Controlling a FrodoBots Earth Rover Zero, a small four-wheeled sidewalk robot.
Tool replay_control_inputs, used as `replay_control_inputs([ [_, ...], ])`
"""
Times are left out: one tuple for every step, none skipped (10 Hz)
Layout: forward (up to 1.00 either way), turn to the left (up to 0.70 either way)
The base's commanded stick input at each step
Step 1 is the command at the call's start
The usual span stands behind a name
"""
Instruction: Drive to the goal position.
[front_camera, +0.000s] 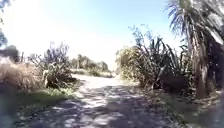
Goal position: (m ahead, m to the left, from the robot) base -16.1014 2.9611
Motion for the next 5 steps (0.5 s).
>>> replay_control_inputs([
  [0.0,0.85],
  [0.0,0.85],
  [0.0,0.85],
  [0.0,0.85],
  [0.0,0.85],
])
